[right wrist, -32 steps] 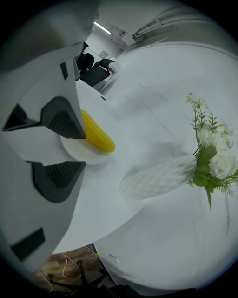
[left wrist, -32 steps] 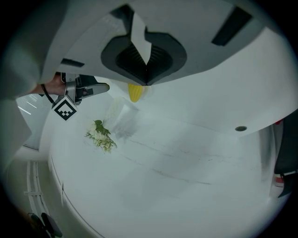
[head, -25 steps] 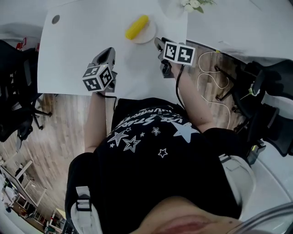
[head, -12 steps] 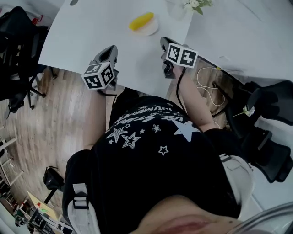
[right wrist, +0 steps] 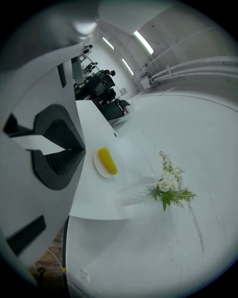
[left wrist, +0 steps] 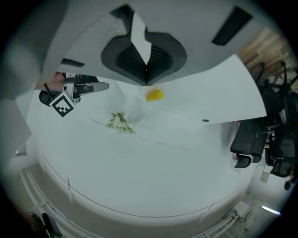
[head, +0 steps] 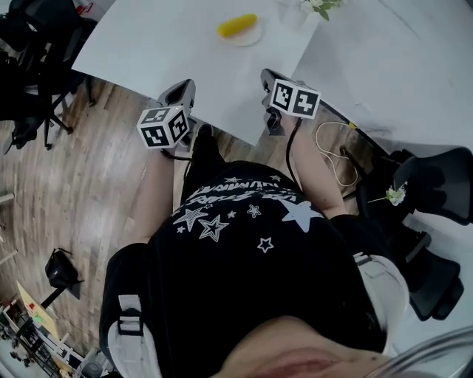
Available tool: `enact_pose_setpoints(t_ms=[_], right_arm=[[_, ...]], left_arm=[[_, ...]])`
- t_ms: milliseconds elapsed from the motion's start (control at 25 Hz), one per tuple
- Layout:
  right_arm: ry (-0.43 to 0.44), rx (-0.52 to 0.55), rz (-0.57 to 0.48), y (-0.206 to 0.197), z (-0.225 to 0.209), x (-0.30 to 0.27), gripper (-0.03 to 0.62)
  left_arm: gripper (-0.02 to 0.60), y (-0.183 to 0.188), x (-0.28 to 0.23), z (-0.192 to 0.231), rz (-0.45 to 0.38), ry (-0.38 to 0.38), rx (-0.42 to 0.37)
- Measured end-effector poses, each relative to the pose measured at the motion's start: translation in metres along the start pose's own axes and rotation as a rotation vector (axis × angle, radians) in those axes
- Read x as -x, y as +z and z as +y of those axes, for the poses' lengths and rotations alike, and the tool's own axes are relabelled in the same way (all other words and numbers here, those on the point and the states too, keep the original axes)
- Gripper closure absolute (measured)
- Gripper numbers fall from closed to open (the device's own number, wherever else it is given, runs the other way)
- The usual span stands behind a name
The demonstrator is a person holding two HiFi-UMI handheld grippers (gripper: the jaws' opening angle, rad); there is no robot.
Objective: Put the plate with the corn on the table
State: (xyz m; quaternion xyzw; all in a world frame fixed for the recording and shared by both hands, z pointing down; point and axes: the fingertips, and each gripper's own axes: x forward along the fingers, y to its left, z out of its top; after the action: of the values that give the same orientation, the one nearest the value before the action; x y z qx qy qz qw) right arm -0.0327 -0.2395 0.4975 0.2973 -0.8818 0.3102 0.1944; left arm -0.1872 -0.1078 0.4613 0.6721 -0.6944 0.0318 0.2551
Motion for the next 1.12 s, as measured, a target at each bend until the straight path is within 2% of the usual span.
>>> enact_pose_setpoints(t_ms=[480,720,960,1120], right_arm=[[0.109,0.078,0.103,-0.075,0.028,0.059,0.588],[0.147,0.141,0.161,-0.104,0.043,0.073,0.588],[0.174,0.187,0.169,-0.121,0.073,0.085,0.588],[0.184,0.201,0.172,-0.137,0.093,0.098,0.588]], left_arm=[[0.575,-0.07,0.105,-0.034,-0.036,0.157,0.092],[0.575,-0.087,0.153,-0.044,-0.068,0.226,0.117],[0.575,-0.108,0.192,-0.043,-0.073,0.253,0.138],[0.575,-0.12,0.212,-0.047,-0.08,0.243,0.158]])
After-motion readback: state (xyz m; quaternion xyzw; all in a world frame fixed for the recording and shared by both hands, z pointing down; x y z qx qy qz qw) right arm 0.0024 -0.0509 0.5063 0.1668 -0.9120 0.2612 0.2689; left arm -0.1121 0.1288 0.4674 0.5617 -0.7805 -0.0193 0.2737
